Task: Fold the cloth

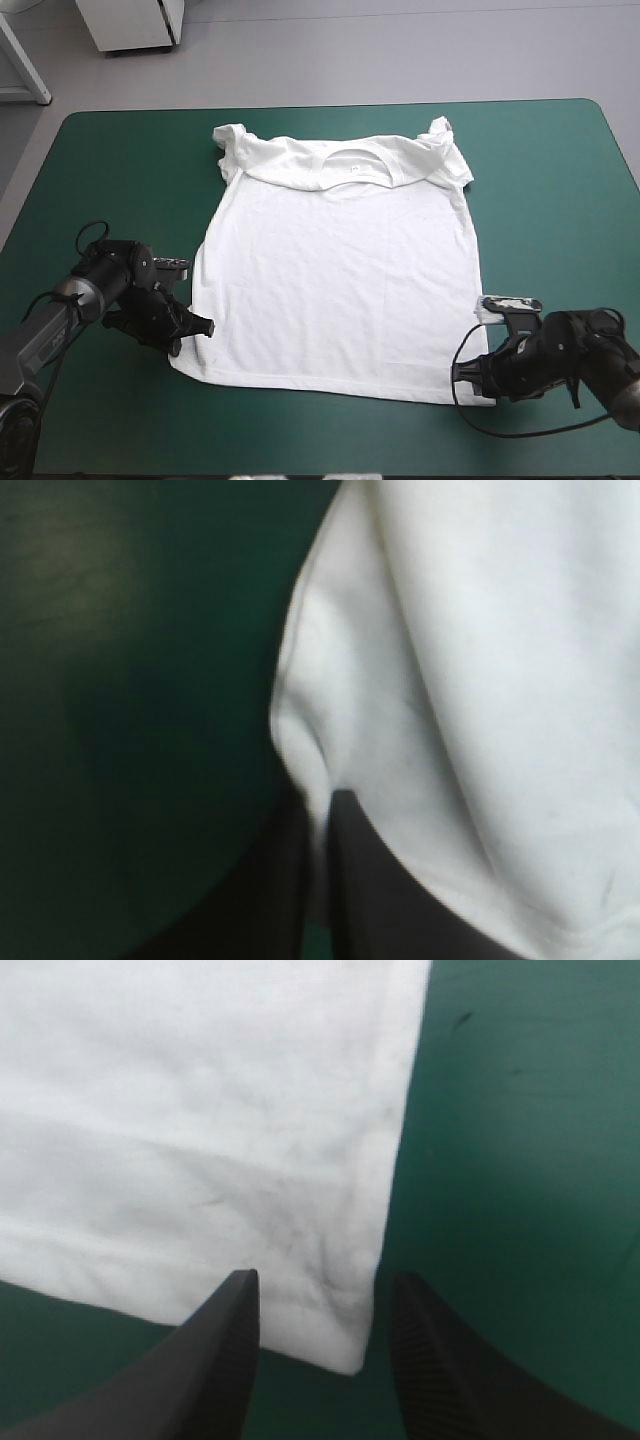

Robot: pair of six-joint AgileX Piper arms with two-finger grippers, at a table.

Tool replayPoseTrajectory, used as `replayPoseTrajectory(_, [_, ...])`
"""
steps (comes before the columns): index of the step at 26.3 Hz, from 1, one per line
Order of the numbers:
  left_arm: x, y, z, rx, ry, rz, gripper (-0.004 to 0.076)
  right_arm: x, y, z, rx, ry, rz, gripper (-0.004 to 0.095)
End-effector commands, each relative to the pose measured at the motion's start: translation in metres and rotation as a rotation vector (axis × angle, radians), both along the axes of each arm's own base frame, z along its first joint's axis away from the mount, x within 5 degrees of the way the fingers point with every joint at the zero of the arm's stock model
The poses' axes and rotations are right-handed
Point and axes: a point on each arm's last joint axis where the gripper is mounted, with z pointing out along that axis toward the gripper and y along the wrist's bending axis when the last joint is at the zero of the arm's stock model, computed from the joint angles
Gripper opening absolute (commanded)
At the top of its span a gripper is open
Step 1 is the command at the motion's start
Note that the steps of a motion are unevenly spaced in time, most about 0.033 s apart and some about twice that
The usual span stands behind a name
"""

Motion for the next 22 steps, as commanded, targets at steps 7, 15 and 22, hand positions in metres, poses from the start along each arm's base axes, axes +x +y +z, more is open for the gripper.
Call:
replayPoseTrajectory(7, [0.006,0.003,0.001,0.029,-0.065,-0.009,-0.0009,0.012,0.036,-0.031,-0.096,0.089,0.052,0.0233])
replayPoseTrajectory(15, [0.007,0.003,0.001,0.024,-0.074,-0.007,-0.0009,0.009,0.042,-0.038,-0.107,0.138,0.047,-0.0017])
replayPoseTrajectory(22, [0.007,0.001,0.053,-0.010,-0.227,0.002,-0.0009,0.019,0.026,0.036,-0.220,-0.096,0.039,-0.0017])
